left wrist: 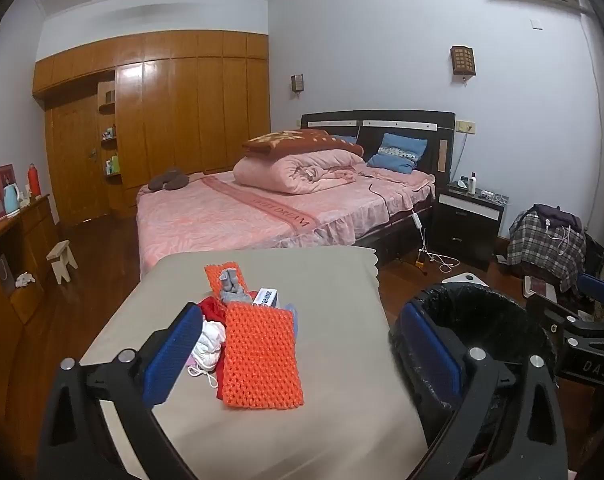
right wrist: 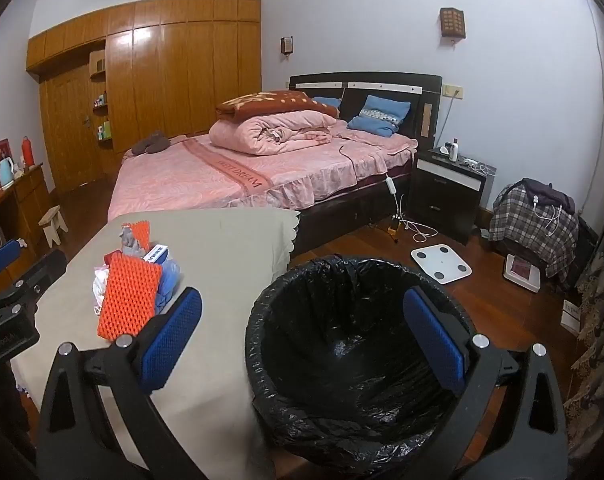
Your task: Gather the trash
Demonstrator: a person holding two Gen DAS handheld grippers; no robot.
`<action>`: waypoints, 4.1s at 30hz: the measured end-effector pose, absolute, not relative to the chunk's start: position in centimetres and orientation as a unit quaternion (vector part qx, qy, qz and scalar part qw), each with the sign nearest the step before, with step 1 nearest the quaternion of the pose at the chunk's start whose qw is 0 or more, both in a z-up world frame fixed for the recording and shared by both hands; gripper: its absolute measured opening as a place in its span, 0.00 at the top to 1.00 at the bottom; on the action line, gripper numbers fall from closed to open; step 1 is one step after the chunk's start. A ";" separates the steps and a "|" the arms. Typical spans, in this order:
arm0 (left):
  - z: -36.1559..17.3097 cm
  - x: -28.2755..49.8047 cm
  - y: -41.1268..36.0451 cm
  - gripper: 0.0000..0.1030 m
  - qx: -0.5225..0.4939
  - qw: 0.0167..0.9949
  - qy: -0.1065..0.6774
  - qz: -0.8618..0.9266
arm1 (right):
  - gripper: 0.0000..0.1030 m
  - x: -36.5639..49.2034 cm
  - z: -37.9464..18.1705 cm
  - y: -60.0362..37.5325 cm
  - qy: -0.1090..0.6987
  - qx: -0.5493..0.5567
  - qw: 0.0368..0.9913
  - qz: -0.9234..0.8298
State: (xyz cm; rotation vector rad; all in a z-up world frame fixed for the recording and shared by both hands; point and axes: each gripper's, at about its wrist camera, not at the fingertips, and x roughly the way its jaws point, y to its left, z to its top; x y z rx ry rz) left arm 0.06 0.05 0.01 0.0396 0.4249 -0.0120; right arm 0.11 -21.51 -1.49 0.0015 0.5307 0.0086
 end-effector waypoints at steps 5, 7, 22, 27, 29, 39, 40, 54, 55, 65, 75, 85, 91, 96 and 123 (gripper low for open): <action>-0.1 0.3 0.3 0.06 0.019 0.977 0.212 -0.006 | 0.05 0.2 -1.6 -21.4 0.264 0.001 0.965 0.004; -0.1 0.3 0.3 0.06 0.019 0.977 0.211 -0.006 | 0.05 0.2 -1.6 -21.4 0.264 0.001 0.965 0.004; 0.0 0.3 0.7 0.06 0.018 0.977 0.213 -0.006 | 0.05 0.2 -1.7 -21.3 0.266 0.001 0.964 0.005; 0.0 0.3 0.7 0.06 0.018 0.977 0.213 -0.006 | 0.05 0.1 -1.7 -21.3 0.264 0.002 0.964 0.004; 0.0 0.3 0.7 0.06 0.018 0.977 0.213 -0.006 | 0.05 0.0 -1.6 -21.2 0.264 0.002 0.965 0.004; 0.0 0.4 0.7 0.06 0.019 0.977 0.213 -0.005 | 0.05 0.2 -1.9 -21.4 0.266 0.002 0.964 0.005; 0.0 0.3 0.7 0.06 0.019 0.977 0.213 -0.005 | 0.05 0.1 -1.9 -21.4 0.267 0.002 0.964 0.005; -0.4 0.5 1.3 0.06 0.019 0.977 0.214 -0.005 | 0.05 0.2 -2.2 -21.4 0.270 0.003 0.963 0.004; -0.4 0.6 1.3 0.06 0.019 0.977 0.214 -0.005 | 0.05 0.2 -2.2 -21.4 0.271 0.003 0.963 0.004; -0.5 0.7 1.8 0.06 0.018 0.977 0.214 -0.005 | 0.05 0.2 -2.1 -21.4 0.270 0.003 0.963 0.005; -2.1 1.1 3.3 0.06 0.012 0.976 0.218 0.003 | 0.05 1.1 -2.9 -19.9 0.274 -0.001 0.962 0.012; -3.3 2.4 5.2 0.06 0.023 0.975 0.220 0.031 | 0.05 3.6 -3.8 -16.6 0.278 -0.007 0.959 0.045; -5.9 4.2 9.3 0.06 0.037 0.971 0.226 0.069 | 0.05 6.6 -6.1 -13.1 0.287 -0.007 0.955 0.076; -8.6 6.0 12.3 0.06 0.049 0.965 0.237 0.099 | 0.05 9.5 -9.2 -9.3 0.310 -0.014 0.946 0.096; -14.9 8.8 18.8 0.13 0.013 0.953 0.277 0.122 | 0.89 13.5 -16.5 0.0 0.390 -0.037 0.886 0.246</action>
